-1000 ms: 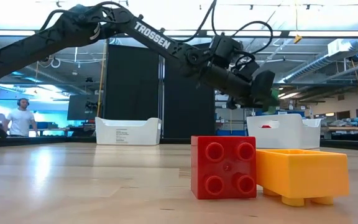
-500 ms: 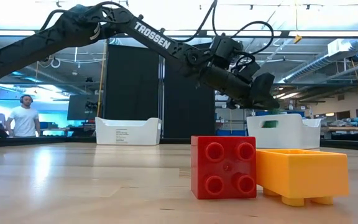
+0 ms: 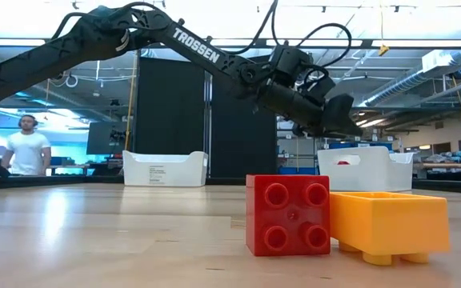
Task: Sort blocks by size
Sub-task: Put the red 4 stud gamepiece into the bottom white bin
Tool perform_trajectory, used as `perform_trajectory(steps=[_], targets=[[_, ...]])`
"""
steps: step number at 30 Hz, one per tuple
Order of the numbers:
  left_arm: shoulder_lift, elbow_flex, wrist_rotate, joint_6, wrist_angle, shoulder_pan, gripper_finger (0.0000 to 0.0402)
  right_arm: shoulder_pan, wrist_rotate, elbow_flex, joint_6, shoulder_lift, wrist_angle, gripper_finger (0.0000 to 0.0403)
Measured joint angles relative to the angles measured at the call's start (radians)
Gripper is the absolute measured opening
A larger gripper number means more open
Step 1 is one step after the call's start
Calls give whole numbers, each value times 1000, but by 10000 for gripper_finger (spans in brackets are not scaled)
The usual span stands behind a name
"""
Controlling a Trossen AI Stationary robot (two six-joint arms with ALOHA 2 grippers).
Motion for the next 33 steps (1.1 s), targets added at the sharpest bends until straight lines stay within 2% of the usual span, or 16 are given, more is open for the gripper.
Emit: perform_trajectory(steps=[9, 15, 23, 28, 30, 33], targets=[[-9, 0, -3, 0, -3, 0, 282, 0, 0, 0, 0, 0, 0, 223], [-112, -1, -21, 1, -121, -2, 282, 0, 0, 0, 0, 0, -2, 223], [-249, 0, -15, 4, -465, -5, 282, 0, -1, 0, 0, 0, 29, 223], [-322, -6, 22, 95, -715, -49, 282, 0, -9, 0, -13, 0, 88, 223], [-367, -66, 36, 87, -742, -78, 282, 3, -9, 0, -38, 0, 107, 223], [-491, -256, 33, 54, -658, -125, 282, 4, -12, 0, -49, 0, 139, 223]])
